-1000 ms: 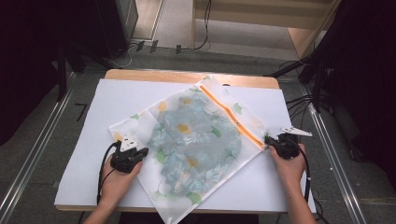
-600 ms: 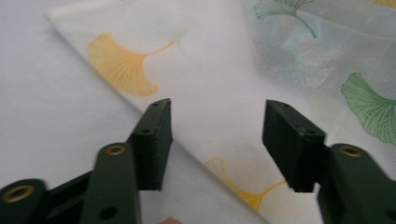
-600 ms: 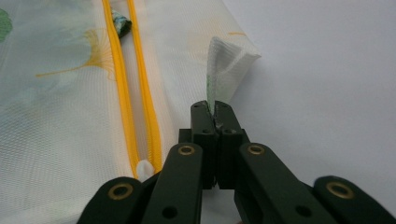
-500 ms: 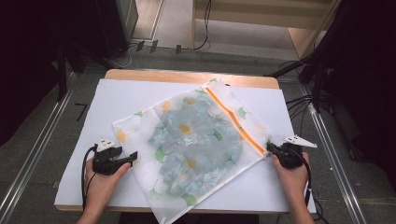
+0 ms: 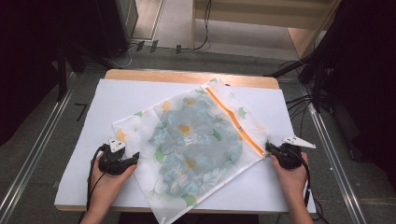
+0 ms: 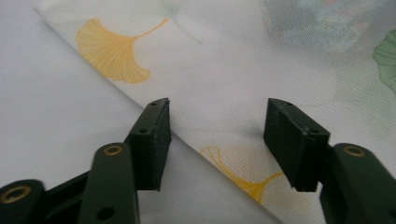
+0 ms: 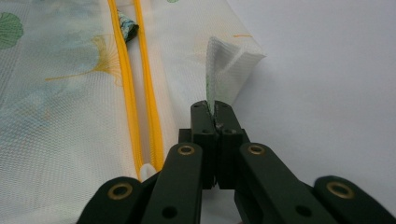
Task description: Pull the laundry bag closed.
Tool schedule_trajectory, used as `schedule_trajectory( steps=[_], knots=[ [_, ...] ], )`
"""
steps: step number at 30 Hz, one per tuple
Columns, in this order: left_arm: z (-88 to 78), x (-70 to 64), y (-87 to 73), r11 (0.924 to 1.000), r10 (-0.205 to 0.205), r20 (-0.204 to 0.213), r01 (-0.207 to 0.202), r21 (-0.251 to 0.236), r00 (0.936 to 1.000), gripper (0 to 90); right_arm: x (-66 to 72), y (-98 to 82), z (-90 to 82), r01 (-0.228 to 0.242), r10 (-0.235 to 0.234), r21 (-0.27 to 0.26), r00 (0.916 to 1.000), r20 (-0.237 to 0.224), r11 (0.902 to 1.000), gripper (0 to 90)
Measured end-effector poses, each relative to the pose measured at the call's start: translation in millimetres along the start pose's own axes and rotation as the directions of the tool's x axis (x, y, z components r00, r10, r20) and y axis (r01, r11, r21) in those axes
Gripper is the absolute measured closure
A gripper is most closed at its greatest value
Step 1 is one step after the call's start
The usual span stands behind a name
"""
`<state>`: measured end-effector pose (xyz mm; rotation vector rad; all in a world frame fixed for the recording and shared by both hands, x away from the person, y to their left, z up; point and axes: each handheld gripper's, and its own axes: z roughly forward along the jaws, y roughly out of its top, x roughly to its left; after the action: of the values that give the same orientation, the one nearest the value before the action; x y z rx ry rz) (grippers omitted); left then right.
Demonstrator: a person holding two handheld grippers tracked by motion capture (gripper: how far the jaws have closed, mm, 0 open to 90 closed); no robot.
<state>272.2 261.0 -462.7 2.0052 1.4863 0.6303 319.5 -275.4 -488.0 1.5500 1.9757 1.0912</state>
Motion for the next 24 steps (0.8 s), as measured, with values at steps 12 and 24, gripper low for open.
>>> schedule_trajectory(
  steps=[12, 24],
  knots=[
    [1.6, 0.7, -0.9, 0.9989, 0.034, 0.124, -0.03, -0.037, 0.9917, 90.0, 1.6, -0.6, -1.5, 0.013, -0.013, -0.011, 0.9999, -0.006, 0.9999, 90.0],
    [2.3, 12.0, 17.6, 0.995, 0.029, 0.115, -0.018, -0.098, 0.9929, 90.0, 4.5, -9.4, -16.3, 0.023, -0.023, -0.007, 0.9996, -0.015, 0.9997, 90.0]
  ],
)
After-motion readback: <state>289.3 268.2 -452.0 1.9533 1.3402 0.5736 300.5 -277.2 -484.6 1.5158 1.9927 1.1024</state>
